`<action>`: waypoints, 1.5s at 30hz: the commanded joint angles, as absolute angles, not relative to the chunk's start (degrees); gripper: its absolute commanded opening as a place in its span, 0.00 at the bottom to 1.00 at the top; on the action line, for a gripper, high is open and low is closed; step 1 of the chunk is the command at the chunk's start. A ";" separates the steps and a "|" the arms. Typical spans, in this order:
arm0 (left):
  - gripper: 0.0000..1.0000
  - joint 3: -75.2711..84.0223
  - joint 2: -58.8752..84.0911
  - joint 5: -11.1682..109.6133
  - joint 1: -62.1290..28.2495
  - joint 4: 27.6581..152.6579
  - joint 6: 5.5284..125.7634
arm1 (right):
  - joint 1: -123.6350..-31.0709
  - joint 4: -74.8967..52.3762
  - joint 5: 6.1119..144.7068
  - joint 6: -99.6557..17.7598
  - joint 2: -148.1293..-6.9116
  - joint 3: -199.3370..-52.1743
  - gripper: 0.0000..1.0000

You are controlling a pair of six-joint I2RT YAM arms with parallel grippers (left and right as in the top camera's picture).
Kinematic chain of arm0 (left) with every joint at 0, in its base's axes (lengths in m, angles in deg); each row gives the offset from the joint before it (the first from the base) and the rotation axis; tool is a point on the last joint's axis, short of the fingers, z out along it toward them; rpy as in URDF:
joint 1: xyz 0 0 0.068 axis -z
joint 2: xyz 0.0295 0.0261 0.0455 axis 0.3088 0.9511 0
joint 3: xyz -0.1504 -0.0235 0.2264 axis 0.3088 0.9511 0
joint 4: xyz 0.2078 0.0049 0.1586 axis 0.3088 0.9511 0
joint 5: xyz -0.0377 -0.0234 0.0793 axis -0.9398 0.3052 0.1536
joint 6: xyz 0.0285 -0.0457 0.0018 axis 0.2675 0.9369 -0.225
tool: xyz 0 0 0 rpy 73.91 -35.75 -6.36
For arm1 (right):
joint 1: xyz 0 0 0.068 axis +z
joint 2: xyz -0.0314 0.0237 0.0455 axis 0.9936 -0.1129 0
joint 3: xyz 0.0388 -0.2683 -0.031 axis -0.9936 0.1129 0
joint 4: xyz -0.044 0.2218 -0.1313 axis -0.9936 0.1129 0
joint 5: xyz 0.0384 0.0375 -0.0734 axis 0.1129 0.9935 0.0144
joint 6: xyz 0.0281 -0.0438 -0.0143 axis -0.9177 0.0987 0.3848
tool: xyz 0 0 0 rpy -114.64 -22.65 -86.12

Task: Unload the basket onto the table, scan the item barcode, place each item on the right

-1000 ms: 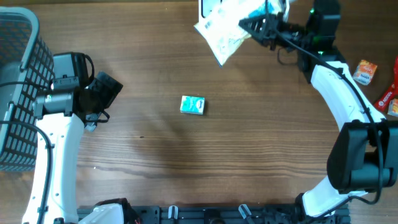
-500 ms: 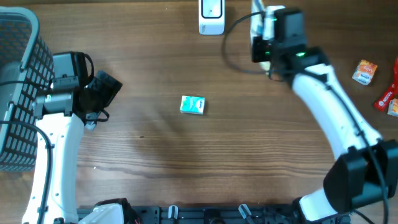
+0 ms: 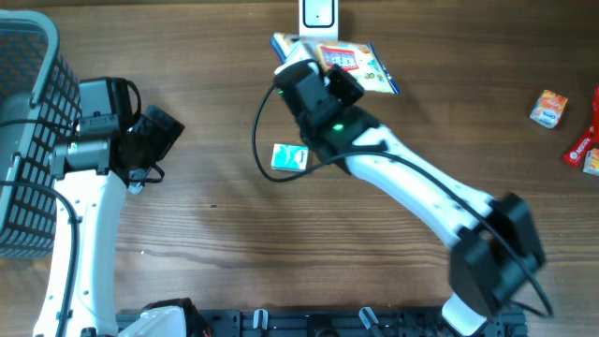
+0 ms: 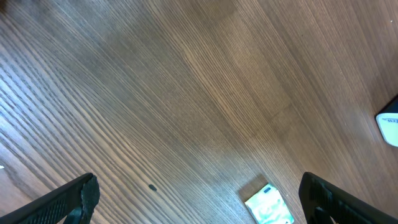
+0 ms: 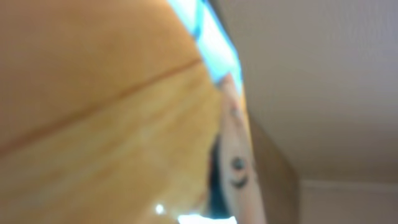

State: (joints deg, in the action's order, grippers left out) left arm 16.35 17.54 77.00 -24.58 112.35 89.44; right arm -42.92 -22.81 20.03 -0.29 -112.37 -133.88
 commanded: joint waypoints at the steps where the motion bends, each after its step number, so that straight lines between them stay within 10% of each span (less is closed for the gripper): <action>1: 1.00 15.24 16.84 78.05 -24.75 112.35 88.08 | -43.33 -33.96 8.19 14.44 -117.99 -135.01 0.04; 10: 1.00 15.24 16.84 78.07 -24.75 112.33 88.08 | -46.37 -78.46 20.71 50.65 -128.11 -135.01 0.05; 16: 1.00 15.24 16.84 78.60 -24.75 112.31 88.08 | -52.27 -90.76 31.58 52.42 -135.41 -135.17 0.05; 45: 1.00 15.24 16.88 78.93 -24.75 112.16 88.10 | -57.26 -101.72 29.11 44.97 -145.70 -142.86 0.04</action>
State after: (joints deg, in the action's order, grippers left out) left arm 16.35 17.54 77.88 -24.58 112.35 89.44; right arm -56.18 -100.99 33.45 47.00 -146.36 -140.98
